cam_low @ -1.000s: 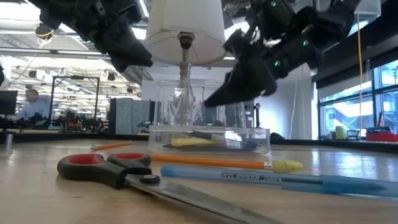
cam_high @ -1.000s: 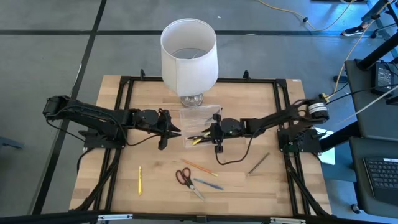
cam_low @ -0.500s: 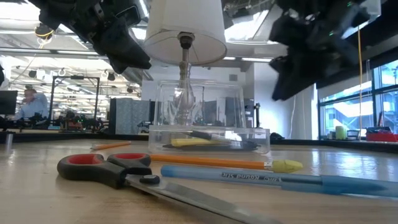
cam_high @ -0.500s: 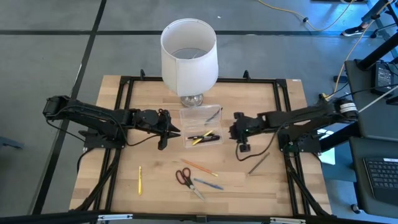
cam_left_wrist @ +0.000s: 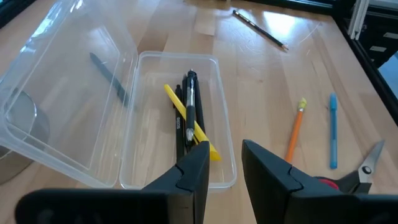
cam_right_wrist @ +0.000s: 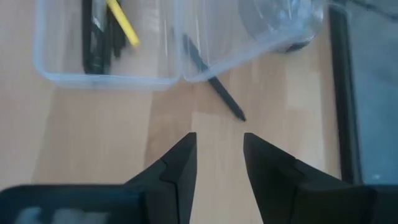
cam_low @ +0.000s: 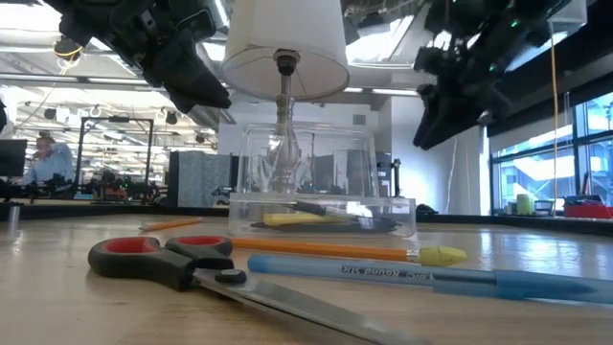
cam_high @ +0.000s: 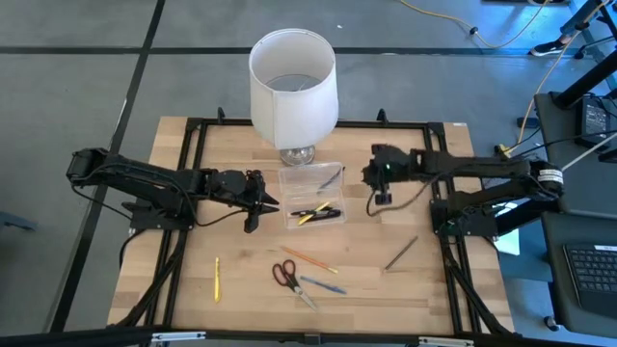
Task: Pick & place school supplies into a supply box
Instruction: Put the black pen into the transparent supply box
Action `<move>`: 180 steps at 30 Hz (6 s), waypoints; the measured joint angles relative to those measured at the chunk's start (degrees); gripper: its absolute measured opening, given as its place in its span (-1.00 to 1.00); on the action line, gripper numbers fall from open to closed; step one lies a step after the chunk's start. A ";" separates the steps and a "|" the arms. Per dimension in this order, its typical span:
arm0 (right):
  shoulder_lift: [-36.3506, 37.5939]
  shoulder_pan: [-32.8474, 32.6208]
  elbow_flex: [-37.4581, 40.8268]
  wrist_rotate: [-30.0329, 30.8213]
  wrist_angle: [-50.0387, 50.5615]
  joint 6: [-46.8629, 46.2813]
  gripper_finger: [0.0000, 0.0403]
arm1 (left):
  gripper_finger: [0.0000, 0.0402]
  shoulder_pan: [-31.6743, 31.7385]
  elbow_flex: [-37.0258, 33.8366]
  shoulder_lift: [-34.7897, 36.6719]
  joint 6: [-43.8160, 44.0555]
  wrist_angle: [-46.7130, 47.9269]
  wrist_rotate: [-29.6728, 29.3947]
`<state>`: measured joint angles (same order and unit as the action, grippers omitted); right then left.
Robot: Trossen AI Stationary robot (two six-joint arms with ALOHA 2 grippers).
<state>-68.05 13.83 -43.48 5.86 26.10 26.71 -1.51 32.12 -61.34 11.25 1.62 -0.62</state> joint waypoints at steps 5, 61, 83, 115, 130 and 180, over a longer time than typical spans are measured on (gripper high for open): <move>-3.01 8.00 0.00 -10.44 -4.79 8.54 -0.33 | -0.56 0.01 0.00 0.00 -0.02 0.14 0.02; -39.74 20.51 -12.24 -27.97 -11.69 11.12 -0.33 | -0.56 -0.01 0.00 0.00 0.17 4.66 -1.51; -39.68 20.41 -12.35 -22.65 -8.83 12.38 -0.83 | -0.56 -0.01 0.00 0.00 0.20 4.64 -1.49; -32.29 19.80 -10.71 -10.97 16.14 -6.70 -0.82 | -0.56 -0.01 0.00 0.00 0.68 4.64 -1.44; -29.45 12.12 -4.51 0.07 13.81 -16.99 -0.67 | -0.56 -0.01 0.00 0.00 1.55 4.71 -1.44; -27.78 10.00 -4.00 -2.60 16.35 -13.06 -0.66 | -0.56 -0.03 0.00 0.00 1.66 4.68 -1.27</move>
<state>-95.84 23.83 -47.49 3.26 42.45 13.65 -1.54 32.12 -61.34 12.91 6.31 -1.89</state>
